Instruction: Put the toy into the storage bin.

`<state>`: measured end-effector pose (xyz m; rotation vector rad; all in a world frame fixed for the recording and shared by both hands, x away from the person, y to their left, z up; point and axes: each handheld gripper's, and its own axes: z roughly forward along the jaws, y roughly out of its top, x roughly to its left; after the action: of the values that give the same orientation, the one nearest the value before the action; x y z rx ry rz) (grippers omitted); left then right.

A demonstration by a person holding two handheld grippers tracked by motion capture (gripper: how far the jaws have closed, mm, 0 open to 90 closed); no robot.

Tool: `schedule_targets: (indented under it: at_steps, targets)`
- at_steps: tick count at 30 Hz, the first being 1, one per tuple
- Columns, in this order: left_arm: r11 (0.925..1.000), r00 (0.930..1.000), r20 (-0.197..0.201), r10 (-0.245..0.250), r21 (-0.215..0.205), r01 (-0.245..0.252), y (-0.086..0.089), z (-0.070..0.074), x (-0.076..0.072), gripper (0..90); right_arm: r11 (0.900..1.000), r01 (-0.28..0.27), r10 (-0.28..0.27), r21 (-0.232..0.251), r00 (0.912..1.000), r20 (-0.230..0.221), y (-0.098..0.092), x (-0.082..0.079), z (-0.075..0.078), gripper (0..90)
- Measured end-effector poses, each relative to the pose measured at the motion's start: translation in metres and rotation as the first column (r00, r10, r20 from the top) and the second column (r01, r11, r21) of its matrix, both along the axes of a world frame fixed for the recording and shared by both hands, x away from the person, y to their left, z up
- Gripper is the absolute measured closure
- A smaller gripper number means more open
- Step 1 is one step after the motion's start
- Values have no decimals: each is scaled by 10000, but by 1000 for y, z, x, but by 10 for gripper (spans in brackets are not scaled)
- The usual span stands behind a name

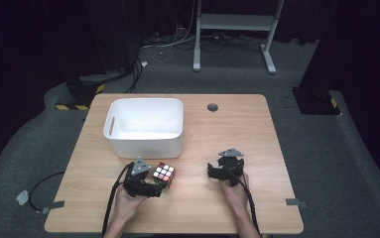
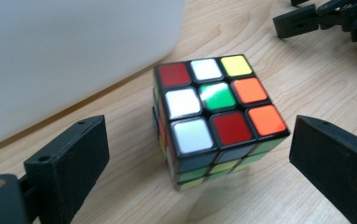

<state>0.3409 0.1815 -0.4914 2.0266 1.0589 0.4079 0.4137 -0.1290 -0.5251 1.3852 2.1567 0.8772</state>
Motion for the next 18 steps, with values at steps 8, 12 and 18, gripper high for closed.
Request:
schedule_targets:
  at_steps: [8,12,18]
  targets:
    - [9999,10000,2,-79,79,79,-11,-3,6,51,10000,-47,48,-7,10000,7,0,0,0,143]
    - [9998,9999,62,-90,162,89,-16,-6,8,58,10000,-53,53,-8,10000,8,0,0,0,143]
    - [9996,10000,19,-80,272,79,-23,-10,11,68,10000,-69,69,-12,10000,18,0,0,0,143]
